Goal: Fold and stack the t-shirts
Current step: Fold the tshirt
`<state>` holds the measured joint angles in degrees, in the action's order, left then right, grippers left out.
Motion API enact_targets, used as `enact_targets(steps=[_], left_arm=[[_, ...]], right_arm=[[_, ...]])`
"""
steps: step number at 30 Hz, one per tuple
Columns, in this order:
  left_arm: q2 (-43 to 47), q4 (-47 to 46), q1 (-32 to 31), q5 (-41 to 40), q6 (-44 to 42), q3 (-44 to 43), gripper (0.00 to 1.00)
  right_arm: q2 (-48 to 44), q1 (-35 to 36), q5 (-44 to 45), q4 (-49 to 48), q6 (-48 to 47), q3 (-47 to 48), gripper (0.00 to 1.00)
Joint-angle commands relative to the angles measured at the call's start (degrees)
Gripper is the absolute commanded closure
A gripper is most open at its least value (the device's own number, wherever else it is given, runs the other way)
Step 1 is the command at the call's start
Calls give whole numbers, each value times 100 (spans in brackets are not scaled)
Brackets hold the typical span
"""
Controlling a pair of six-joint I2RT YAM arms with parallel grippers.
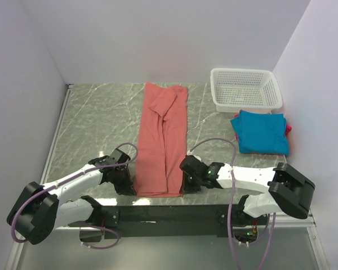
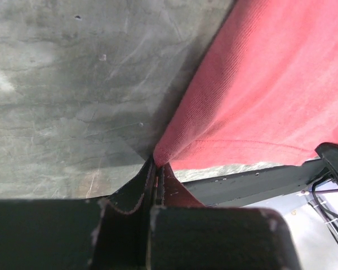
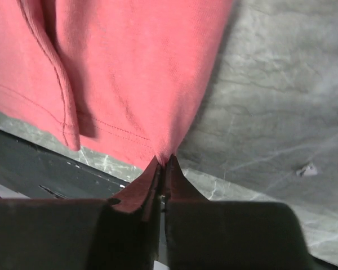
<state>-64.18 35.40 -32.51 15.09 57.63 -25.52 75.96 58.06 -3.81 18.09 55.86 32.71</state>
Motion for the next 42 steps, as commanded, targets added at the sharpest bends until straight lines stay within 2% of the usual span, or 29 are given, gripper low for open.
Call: enact_targets(steps=[1, 4, 8, 12, 15, 18, 19, 23, 29, 32, 35, 42], left_arm=[[125, 353, -36, -279, 152, -50, 99], [318, 765, -45, -462, 301, -128, 99], [626, 1022, -106, -297, 381, -15, 99], [1039, 583, -246, 300, 477, 319, 99], [1189, 538, -484, 240, 583, 171, 99], [1198, 425, -511, 39, 548, -216, 99], [1163, 363, -511, -32, 513, -417, 99], [488, 169, -467, -383, 311, -945, 99], [-365, 406, -151, -1491, 170, -2228, 99], [-629, 92, -19, -1921, 267, -2650, 99], [-945, -356, 131, -2062, 188, -3002, 99], [-2036, -409, 482, -2283, -269, -4153, 99]], right_arm=[[-168, 187, 494, 643, 311, 95, 99], [-449, 267, 469, 906, 426, -80, 100], [-1012, 293, 434, 1118, 514, -361, 100], [-1356, 355, 75, 436, 409, -511, 100], [-1277, 381, -128, 169, 356, -441, 100], [-1216, 381, 160, 378, 251, -196, 100], [-1233, 381, 562, 502, 155, 23, 100], [-1198, 206, 1338, 968, -206, 543, 100], [-865, -646, 1076, 434, -1155, 1009, 100], [-557, -1067, 1269, 214, -1586, 1404, 100], [-162, -1436, 1296, -41, -1893, 1861, 100], [840, -2017, 1287, -68, -2360, 2881, 100]])
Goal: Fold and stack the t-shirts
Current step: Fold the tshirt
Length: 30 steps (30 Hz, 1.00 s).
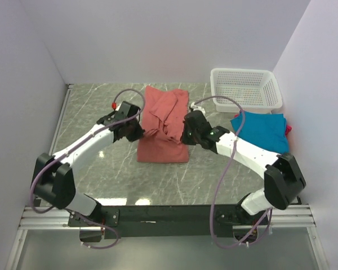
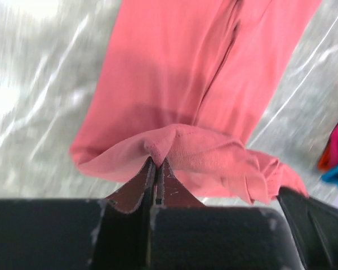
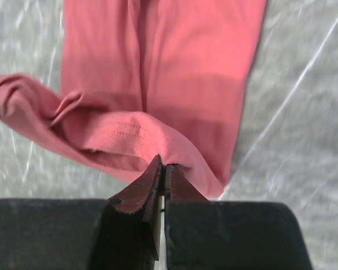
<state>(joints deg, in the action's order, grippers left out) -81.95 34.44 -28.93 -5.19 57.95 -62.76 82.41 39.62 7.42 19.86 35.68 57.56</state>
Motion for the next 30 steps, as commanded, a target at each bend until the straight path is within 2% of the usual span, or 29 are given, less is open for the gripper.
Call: enact_targets(steps=[1, 9, 20, 23, 24, 25, 27, 28, 29, 30], left_arm=[[-364, -393, 203, -202, -389, -560, 99], [-1384, -508, 458, -202, -706, -1369, 99], [-2219, -858, 783, 175, -891, -1783, 99], [-2509, -904, 801, 360, -1163, -1976, 99], [-2597, -764, 801, 352, -1224, -2177, 99], [-2763, -667, 810, 317, -1242, -2266, 99], [-2905, -492, 818, 220, -1252, -2477, 87], [-3001, -482, 836, 264, -1286, -2521, 77], [-3028, -482, 836, 308, -1321, -2556, 62], [-3037, -429, 836, 334, -1322, -2635, 33]], right_arm=[[275, -226, 128, -254, -351, 536, 100], [1091, -595, 84, -360, -571, 1212, 100], [1962, -1008, -101, -359, -624, 1846, 100], [2173, -1096, -162, -456, -554, 1934, 100], [2243, -1140, -197, -439, -554, 2030, 99], [2296, -1166, -241, -456, -553, 2092, 94], [2455, -1202, -294, -430, -588, 2259, 82], [2499, -1228, -276, -369, -580, 2338, 61], [2577, -1246, -276, -325, -606, 2400, 51], [2613, -1289, -259, -272, -598, 2539, 41]])
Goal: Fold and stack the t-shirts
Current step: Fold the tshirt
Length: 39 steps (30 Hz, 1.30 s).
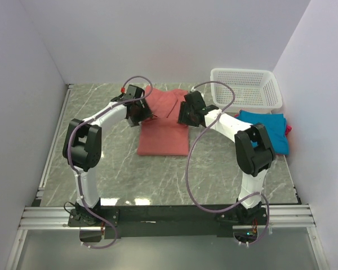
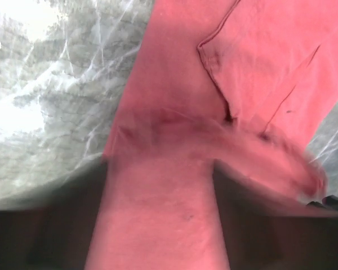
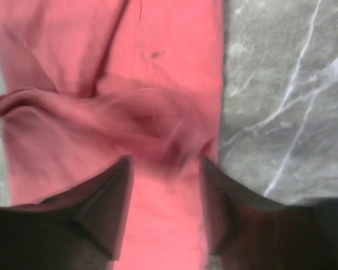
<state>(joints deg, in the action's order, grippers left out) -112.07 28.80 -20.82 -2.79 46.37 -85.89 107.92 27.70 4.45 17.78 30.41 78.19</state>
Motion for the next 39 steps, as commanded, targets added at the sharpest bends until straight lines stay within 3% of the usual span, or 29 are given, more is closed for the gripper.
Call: enact_targets(steps=[1, 2, 4, 10, 16, 21, 22, 23, 34, 37, 38, 39], left_arm=[[10, 126, 25, 94, -198, -341, 12], [62, 126, 25, 85, -190, -315, 1], [263, 109, 25, 51, -207, -262, 1], [1132, -14, 25, 225, -102, 554, 1], [2196, -137, 17, 454, 118, 2223, 1], [2725, -742, -1, 1226, 425, 3648, 3], [2734, -857, -1, 1350, 478, 3797, 5], [2743, -1006, -1, 1473, 522, 4034, 15], [2146, -1403, -19, 1640, 478, 4062, 53], [1962, -1526, -28, 1598, 505, 4124, 69], [1918, -1491, -28, 1554, 496, 4106, 79], [1804, -1491, -28, 1527, 487, 4080, 83]], right_arm=[[71, -125, 56, 5, -62, 530, 30], [37, -134, 21, 24, -88, 556, 27], [-51, -142, -110, -2, -132, 487, 22], [-569, -125, -1094, -310, -80, -356, 20], [-1483, -99, -1411, -538, 254, -1867, 20], [-2231, -46, -1438, -925, 720, -3046, 23], [-2257, -37, -1586, -1047, 842, -3160, 24], [-2258, -46, -1683, -1127, 896, -3335, 26], [-1819, 25, -1921, -1733, 1168, -3600, 45], [-1678, 33, -1886, -1751, 1195, -3574, 50], [-1643, 42, -1912, -1752, 1204, -3583, 53], [-1625, 42, -1921, -1760, 1204, -3592, 61]])
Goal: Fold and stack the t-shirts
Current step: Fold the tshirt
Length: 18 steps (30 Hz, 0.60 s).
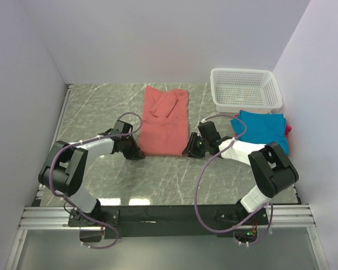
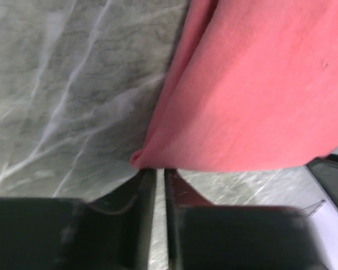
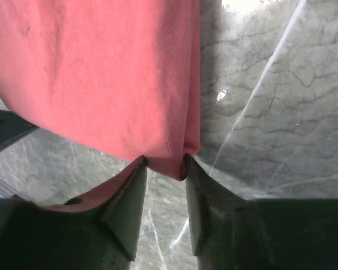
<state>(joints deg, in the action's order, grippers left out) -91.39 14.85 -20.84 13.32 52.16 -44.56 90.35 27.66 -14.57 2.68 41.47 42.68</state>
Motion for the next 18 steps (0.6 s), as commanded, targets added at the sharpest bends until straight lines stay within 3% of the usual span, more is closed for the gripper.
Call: enact_targets(steps=[1, 2, 5, 6, 9, 18], left_arm=[[-326, -123, -25, -110, -92, -79, 88], [-379, -97, -25, -145, -83, -106, 98], [-537, -175, -34, -40, -110, -97, 99], [-485, -210, -43, -92, -84, -54, 99], [-179, -193, -113, -495, -22, 236, 99], [1507, -158, -498, -585, 250, 1440, 99]], right_arm=[[167, 55, -37, -250, 133, -75, 64], [176, 55, -37, -250, 142, -84, 66], [176, 64, 6, -215, 124, -145, 79], [150, 64, 15, -198, 124, -163, 87], [28, 108, -2, -180, 63, -277, 100], [-658, 345, -143, 66, -69, -831, 100]])
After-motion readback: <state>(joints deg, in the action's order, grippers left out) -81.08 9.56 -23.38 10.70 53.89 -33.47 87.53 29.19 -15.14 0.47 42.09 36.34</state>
